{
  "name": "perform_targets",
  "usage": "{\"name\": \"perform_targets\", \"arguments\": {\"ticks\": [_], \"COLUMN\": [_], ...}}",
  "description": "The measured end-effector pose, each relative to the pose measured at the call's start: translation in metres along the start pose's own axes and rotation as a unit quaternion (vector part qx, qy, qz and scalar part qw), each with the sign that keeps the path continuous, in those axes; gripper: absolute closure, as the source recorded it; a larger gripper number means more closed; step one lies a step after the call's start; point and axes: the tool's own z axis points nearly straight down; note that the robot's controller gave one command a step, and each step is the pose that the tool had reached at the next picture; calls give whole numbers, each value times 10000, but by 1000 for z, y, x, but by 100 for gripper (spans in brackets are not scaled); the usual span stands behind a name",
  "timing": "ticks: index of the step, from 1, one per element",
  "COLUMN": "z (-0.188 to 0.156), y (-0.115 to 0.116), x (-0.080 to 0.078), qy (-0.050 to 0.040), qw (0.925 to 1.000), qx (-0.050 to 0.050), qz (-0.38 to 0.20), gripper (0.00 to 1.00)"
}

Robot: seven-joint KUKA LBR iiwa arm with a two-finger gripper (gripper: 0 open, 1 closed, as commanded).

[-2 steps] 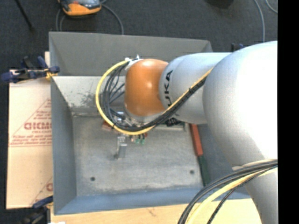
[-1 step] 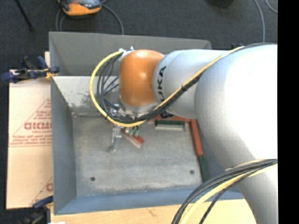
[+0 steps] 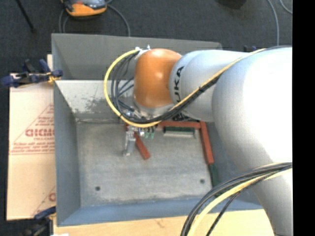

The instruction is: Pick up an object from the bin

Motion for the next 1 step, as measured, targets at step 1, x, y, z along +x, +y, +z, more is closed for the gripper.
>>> {"name": "perform_targets", "arguments": {"ticks": [1], "z": [-33], "y": [-12], "x": [-18], "qy": [11], "qw": [10000], "qx": [14], "qz": [-87], "gripper": [0]}}
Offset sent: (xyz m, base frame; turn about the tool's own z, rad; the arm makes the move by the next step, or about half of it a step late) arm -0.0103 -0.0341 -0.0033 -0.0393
